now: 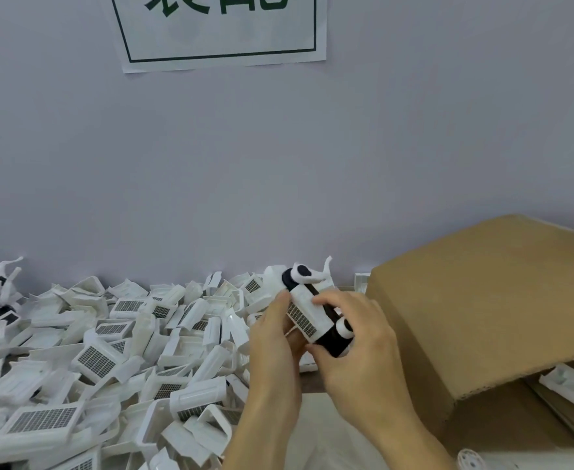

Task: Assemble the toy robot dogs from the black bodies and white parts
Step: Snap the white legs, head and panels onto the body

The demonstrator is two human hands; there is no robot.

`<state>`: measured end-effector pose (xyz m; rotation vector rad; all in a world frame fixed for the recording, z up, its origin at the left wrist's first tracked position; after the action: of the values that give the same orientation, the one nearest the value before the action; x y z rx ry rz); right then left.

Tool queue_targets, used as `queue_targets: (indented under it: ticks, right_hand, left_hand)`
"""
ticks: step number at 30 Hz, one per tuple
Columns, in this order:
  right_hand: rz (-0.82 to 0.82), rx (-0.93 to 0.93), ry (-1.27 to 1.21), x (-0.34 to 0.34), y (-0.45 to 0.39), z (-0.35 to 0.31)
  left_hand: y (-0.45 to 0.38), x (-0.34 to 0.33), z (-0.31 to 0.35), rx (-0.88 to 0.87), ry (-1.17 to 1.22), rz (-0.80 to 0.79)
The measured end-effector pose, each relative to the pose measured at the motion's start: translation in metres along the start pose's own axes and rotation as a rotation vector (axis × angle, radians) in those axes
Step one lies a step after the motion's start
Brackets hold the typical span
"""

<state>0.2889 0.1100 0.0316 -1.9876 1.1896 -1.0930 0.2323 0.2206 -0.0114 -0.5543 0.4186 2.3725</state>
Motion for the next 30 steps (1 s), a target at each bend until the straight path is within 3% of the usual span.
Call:
queue_targets:
  ticks: [3,7,9,14,19,23,27,30]
  right_hand:
    - [0.011,0.198,0.18,-0.002,-0.001,-0.015]
    - [0.008,0.225,0.198,-0.001,0.0,-0.018]
    - [0.025,0.137,0.073,0.002,-0.002,-0.014]
    - [0.018,-0.273,-0.624,0.005,-0.003,0.014]
    - [-0.07,-0.509,-0.835,-0.002,0.008,0.033]
    - [-0.101,-0.472,-0.485,0.0,0.012,0.037]
    - [-0.338,-0.23,0.059,-0.004,0.007,0.026]
    - [-0.417,-0.208,0.108,-0.018,0.011,0.022]
  left_hand:
    - [0.007,-0.011,0.0,0.029,0.063,-0.132]
    - [0.008,-0.005,0.0,0.044,0.065,-0.081]
    - [0.009,-0.003,0.0,0.057,0.024,-0.037]
    - [0.006,0.004,0.013,-0.012,0.117,-0.029]
    - [0.006,0.003,0.018,-0.047,-0.078,-0.077]
    - [0.004,0.015,0.017,-0.069,-0.161,0.078]
    - [0.009,0.026,0.028,-0.136,-0.216,0.191]
    - [0.013,0.019,0.042,-0.221,-0.354,0.179]
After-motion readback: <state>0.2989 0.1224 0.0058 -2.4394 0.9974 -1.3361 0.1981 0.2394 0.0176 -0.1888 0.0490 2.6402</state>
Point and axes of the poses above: each hand's wrist, its own y-axis away from the middle knuckle, its own x-axis out of the back of the hand, z = x × y, the point moved 8 cm from there along -y, towards the middle knuckle, and after that the axes turned 9 degrees about x, right-handed, at the moved point
